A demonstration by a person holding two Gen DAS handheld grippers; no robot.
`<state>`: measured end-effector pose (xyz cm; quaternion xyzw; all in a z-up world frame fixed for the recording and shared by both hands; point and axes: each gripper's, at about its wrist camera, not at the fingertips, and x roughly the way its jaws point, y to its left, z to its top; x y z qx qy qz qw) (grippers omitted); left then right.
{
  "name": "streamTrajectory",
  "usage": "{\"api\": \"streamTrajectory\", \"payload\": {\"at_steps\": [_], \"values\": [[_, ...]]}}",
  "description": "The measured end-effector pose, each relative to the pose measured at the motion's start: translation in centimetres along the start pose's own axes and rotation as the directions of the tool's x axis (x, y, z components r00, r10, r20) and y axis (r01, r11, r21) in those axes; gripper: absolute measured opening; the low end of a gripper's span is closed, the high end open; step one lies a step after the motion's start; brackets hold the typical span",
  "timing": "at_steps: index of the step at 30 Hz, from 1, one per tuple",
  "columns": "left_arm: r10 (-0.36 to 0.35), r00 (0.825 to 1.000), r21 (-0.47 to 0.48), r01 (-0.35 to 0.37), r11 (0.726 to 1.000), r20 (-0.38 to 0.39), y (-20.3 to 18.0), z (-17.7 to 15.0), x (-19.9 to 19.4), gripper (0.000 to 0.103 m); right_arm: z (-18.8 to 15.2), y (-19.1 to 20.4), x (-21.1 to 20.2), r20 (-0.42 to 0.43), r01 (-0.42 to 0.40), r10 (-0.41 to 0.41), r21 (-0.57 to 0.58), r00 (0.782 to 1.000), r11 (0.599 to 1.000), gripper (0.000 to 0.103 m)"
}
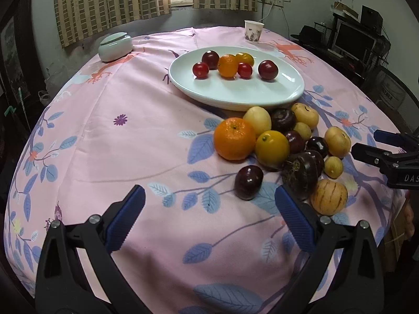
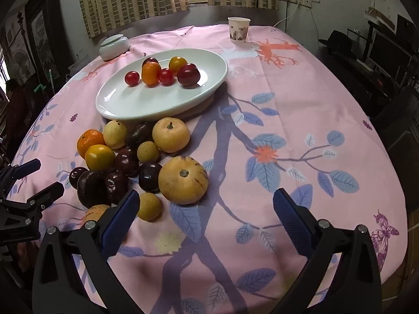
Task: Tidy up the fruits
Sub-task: 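Grasp a striped melon with the right gripper while the left grasps a dark plum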
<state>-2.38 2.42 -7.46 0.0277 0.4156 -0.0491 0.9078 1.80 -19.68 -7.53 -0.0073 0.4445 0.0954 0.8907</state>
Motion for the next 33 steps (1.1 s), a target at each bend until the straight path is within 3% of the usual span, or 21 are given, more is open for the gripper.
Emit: {"api": "streamTrajectory", "payload": {"at_steps": [3,6,8,11,13,16,24,25,27,28,30,31,33], "values": [[0.002,1.000,-0.004,-0.002,1.000,-0.004,0.0,-0.3,0.0,0.101,-0.1,-0.2,0.5,0.002,-0.004,0.004,0.009,1.000,1.000,0.102],[-0.001,1.000,-0.013,0.001,1.000,-0.009,0.2,-0.5,0.0,0.101,0.2,-0.6,1.4,0.004,-0.069,0.069,0.023,0.998,0.997,0.100],[-0.001,1.000,-0.015,0.001,1.000,-0.009,0.3,-0.6,0.0,0.101,0.3,-0.8,2.7,-0.029,-0.106,0.107,0.037,0.994,0.994,0.078],[-0.004,1.000,-0.018,0.004,1.000,-0.007,0.4,-0.6,0.0,0.101,0.7,-0.8,3.5,-0.030,-0.138,0.139,0.045,0.990,0.989,0.070],[-0.006,1.000,-0.023,0.006,1.000,-0.011,0.5,-0.6,0.1,0.101,0.9,-0.8,3.4,-0.039,-0.196,0.199,0.055,0.979,0.979,0.046],[-0.005,1.000,-0.020,0.005,1.000,-0.020,0.4,-0.4,0.5,0.101,0.8,-0.2,2.5,-0.038,-0.153,0.153,0.020,0.987,0.988,0.046],[0.000,0.999,0.002,0.000,1.000,-0.032,-0.7,-0.1,2.1,0.100,-0.7,0.0,0.1,-0.032,-0.127,0.126,-0.012,0.991,0.992,0.046],[-0.001,0.999,-0.006,0.001,1.000,-0.036,-0.8,0.0,2.4,0.097,-0.8,-0.1,0.1,-0.035,-0.131,0.131,-0.008,0.991,0.991,0.047],[-0.022,0.999,-0.018,0.022,1.000,-0.049,-0.8,0.1,3.2,0.075,-1.0,-0.3,0.1,-0.040,-0.137,0.137,0.002,0.990,0.991,0.047],[-0.067,0.996,-0.029,0.065,0.997,-0.064,-0.8,0.0,3.7,0.063,-1.0,-0.4,0.1,-0.042,-0.142,0.142,0.005,0.989,0.990,0.047],[-0.105,0.994,-0.030,0.104,0.994,-0.028,-1.1,-0.1,3.7,0.043,-1.0,-0.4,0.1,-0.044,-0.147,0.148,0.007,0.988,0.989,0.047],[-0.143,0.989,-0.031,0.143,0.989,-0.027,-1.2,-0.1,3.5,0.024,-1.0,-0.3,0.0,-0.045,-0.149,0.149,0.007,0.988,0.989,0.047],[-0.178,0.984,-0.046,0.176,0.983,-0.031,-1.2,0.0,3.3,0.026,-1.0,-0.1,0.0,-0.045,-0.154,0.154,0.004,0.987,0.988,0.047]]}}
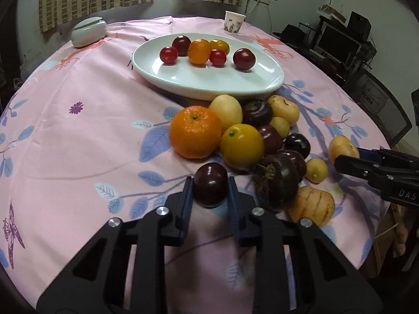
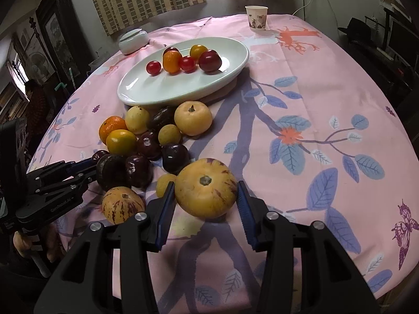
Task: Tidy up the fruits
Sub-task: 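Grasp a striped melon with the right gripper while the left grasps a dark plum, then lower the melon and dark plum onto the plate and open both grippers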
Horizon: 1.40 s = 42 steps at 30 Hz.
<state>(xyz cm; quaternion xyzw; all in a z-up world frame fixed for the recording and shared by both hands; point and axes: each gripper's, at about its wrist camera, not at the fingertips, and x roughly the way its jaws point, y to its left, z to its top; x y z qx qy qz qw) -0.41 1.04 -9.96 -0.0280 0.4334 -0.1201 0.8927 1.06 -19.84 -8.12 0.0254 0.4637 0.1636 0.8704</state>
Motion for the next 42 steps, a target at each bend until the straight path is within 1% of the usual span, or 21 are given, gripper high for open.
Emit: {"api": "streamTrajectory", "payload": {"at_steps": [6,15,21,24,27,30,32,35,37,39,42], "values": [[-0.001,1.000,-0.019,0.001,1.000,0.011,0.3,0.1,-1.2,0.026,-0.2,0.9,0.0,0.002,-0.017,0.017,-0.015,1.000,1.000,0.047],[0.016,0.999,-0.004,-0.016,1.000,0.037,0.1,0.2,-2.6,0.026,-0.2,1.4,0.1,0.000,-0.025,0.025,-0.024,1.000,0.999,0.047],[0.030,0.998,0.002,-0.030,1.000,0.050,0.5,1.5,-3.2,0.026,0.5,1.9,0.3,-0.001,-0.019,0.019,-0.042,1.000,0.999,0.047],[0.051,0.996,0.018,-0.053,0.998,0.071,0.8,3.4,-3.6,0.026,1.8,2.7,0.4,0.008,-0.018,0.019,-0.074,1.000,0.997,0.047],[0.096,0.989,0.045,-0.101,0.994,0.114,1.0,6.5,-3.9,0.026,4.0,3.6,1.0,0.017,-0.032,0.033,-0.100,0.999,0.995,0.047],[0.089,0.991,0.052,-0.095,0.994,0.102,1.7,10.9,-3.0,0.026,7.6,4.7,2.2,0.004,-0.050,0.051,-0.129,0.999,0.990,0.047],[0.112,0.989,0.061,-0.118,0.991,0.093,2.1,13.9,-1.9,0.026,10.4,6.0,3.0,0.001,-0.057,0.058,-0.168,0.998,0.984,0.047],[0.118,0.991,0.049,-0.121,0.991,0.066,3.1,17.8,0.7,0.026,14.2,7.5,4.5,0.032,-0.031,0.039,-0.224,0.999,0.974,0.047],[0.114,0.992,0.007,-0.114,0.993,0.049,4.1,18.8,2.6,0.026,15.5,7.8,6.0,0.043,-0.008,0.019,-0.243,0.999,0.970,0.047],[0.090,0.996,-0.035,-0.089,0.995,0.026,5.1,18.7,4.4,0.026,16.1,7.4,8.0,0.016,-0.014,0.018,-0.227,1.000,0.974,0.047],[0.088,0.996,-0.034,-0.088,0.996,0.016,5.5,18.2,6.1,0.026,16.3,6.9,10.2,-0.023,-0.028,0.024,-0.204,0.999,0.978,0.047]]}}
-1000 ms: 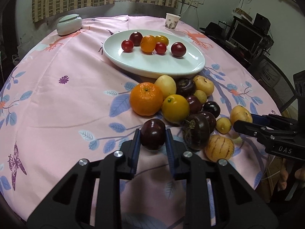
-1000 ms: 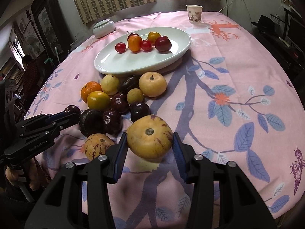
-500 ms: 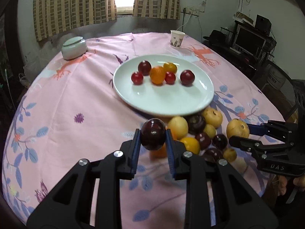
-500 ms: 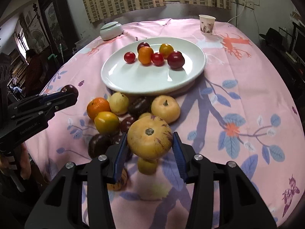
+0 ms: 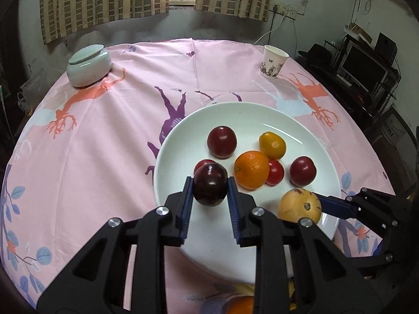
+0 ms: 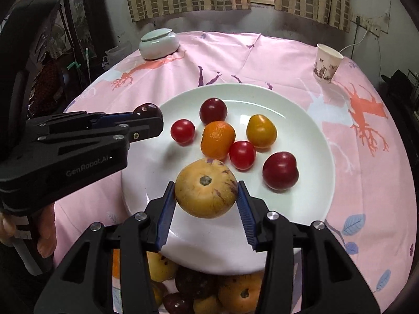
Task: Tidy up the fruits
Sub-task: 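Lower the melon and dark plum onto the plate and open both grippers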
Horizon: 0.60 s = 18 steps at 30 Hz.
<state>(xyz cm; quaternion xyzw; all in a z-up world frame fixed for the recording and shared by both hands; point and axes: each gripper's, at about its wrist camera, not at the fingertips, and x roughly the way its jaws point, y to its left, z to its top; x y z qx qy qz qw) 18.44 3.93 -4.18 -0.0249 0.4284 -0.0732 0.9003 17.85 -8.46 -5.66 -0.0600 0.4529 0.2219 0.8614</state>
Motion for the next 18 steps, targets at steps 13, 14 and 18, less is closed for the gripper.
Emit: {"api": "streamTrajectory", "payload": {"at_steps": [13,14,18], "values": [[0.007,0.994,-0.037,-0.002,0.999,0.113,-0.2,0.2,-2.2,0.083,0.2,-0.8,-1.9,0.114,0.039,-0.042,0.024,0.993,0.999,0.073],[0.006,0.992,-0.045,0.000,0.999,0.129,-0.1,0.2,-3.2,0.083,0.0,-0.9,-3.0,0.128,0.044,-0.048,0.032,0.991,0.999,0.073],[0.007,0.987,-0.073,0.005,0.997,0.161,0.0,-1.8,-7.5,0.089,-2.3,-1.0,-7.8,0.154,0.071,-0.076,0.035,0.985,0.997,0.086]]}}
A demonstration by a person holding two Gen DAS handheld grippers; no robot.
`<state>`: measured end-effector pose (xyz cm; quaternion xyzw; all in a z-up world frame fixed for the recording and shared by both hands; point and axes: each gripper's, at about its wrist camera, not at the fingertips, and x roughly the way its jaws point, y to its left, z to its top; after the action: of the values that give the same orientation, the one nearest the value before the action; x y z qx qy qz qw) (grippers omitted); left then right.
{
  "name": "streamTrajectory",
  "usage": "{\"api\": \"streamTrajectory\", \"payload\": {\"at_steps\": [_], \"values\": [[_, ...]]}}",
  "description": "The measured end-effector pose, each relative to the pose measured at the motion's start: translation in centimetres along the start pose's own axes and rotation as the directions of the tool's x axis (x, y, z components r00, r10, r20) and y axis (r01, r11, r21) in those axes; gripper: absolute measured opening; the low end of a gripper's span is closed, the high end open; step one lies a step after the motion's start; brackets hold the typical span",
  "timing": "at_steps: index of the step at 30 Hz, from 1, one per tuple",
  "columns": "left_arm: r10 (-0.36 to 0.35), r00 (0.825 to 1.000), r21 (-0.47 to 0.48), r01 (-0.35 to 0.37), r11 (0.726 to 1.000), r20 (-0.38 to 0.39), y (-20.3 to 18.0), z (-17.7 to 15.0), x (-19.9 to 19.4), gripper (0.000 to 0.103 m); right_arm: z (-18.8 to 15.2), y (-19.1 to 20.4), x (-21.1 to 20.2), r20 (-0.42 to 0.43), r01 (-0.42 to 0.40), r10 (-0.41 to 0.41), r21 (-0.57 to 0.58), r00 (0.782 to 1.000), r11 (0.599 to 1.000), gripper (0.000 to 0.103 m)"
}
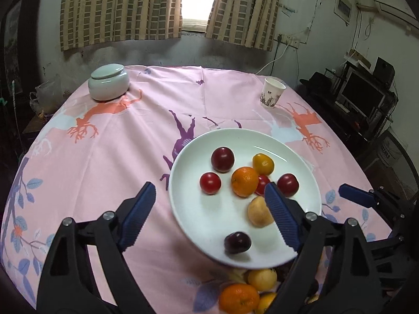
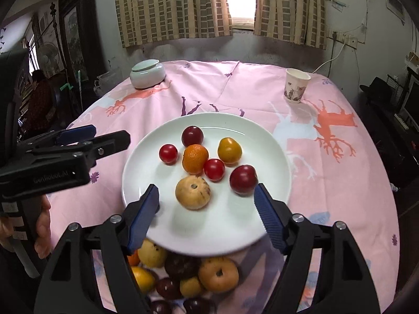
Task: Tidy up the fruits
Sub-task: 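Lower the melon and dark plum onto the plate and open both grippers, then grasp a striped pepino melon with the right gripper while the left grasps a large dark plum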
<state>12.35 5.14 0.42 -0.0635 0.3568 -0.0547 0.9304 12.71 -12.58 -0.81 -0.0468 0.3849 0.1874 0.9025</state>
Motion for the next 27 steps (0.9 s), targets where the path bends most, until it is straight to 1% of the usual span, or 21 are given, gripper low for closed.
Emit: {"api": "streamTrajectory", "payload": {"at_steps": [1,2,4,7,10,12,14,15,17,18,22,24,27], "values": [[-0.015,1.000,-0.003,0.015,1.000,0.012,0.0,-0.7,-1.2,0.093,-0.8,-0.2,-1.3,0.004,0.010,-0.010,-0.001,1.000,1.000,0.099],[-0.025,0.999,-0.004,0.026,1.000,0.022,-0.2,-1.7,-2.5,0.098,-1.8,-0.4,-2.6,0.013,0.023,-0.023,0.001,1.000,1.000,0.102],[-0.038,0.999,0.008,0.037,0.999,0.029,-0.6,-3.8,-4.2,0.099,-3.9,-0.7,-4.7,0.024,0.021,-0.021,0.010,0.999,1.000,0.102],[-0.033,0.999,0.039,0.032,0.999,0.023,-1.2,-7.4,-5.8,0.099,-7.4,-1.4,-6.2,-0.005,-0.026,0.027,0.068,1.000,0.997,0.102],[-0.005,1.000,0.056,0.006,0.998,-0.016,-1.4,-10.7,-6.1,0.099,-10.2,-1.0,-6.3,-0.065,-0.090,0.098,0.122,0.993,0.988,0.102],[0.025,0.999,0.077,-0.021,0.997,-0.048,-1.4,-12.5,-6.1,0.099,-11.8,-0.1,-6.2,-0.093,-0.140,0.151,0.123,0.984,0.983,0.102],[0.054,0.995,0.078,-0.048,0.996,-0.079,-0.9,-13.7,-5.9,0.099,-13.1,1.2,-6.2,-0.099,-0.189,0.200,0.109,0.975,0.976,0.102],[0.061,0.994,0.065,-0.055,0.996,-0.091,-0.4,-14.1,-5.9,0.099,-13.7,1.7,-6.4,-0.088,-0.217,0.226,0.105,0.970,0.971,0.100],[0.054,0.994,0.037,-0.051,0.998,-0.097,0.2,-14.6,-6.2,0.099,-14.3,2.8,-6.4,-0.084,-0.239,0.246,0.084,0.966,0.967,0.077],[0.053,0.994,0.027,-0.051,0.998,-0.095,0.4,-14.8,-6.5,0.099,-14.4,3.3,-6.2,-0.098,-0.236,0.242,0.067,0.965,0.969,0.074],[0.057,0.995,0.022,-0.055,0.998,-0.078,0.7,-15.2,-7.7,0.099,-15.1,4.5,-5.9,-0.117,-0.217,0.219,0.031,0.969,0.976,0.071],[0.056,0.996,0.020,-0.055,0.998,-0.071,0.7,-15.3,-8.1,0.099,-15.4,4.8,-6.1,-0.116,-0.195,0.196,0.017,0.974,0.981,0.071],[0.047,0.996,0.021,-0.046,0.999,-0.069,0.6,-15.6,-8.5,0.099,-15.4,4.9,-5.9,-0.121,-0.175,0.176,0.015,0.977,0.984,0.071]]}}
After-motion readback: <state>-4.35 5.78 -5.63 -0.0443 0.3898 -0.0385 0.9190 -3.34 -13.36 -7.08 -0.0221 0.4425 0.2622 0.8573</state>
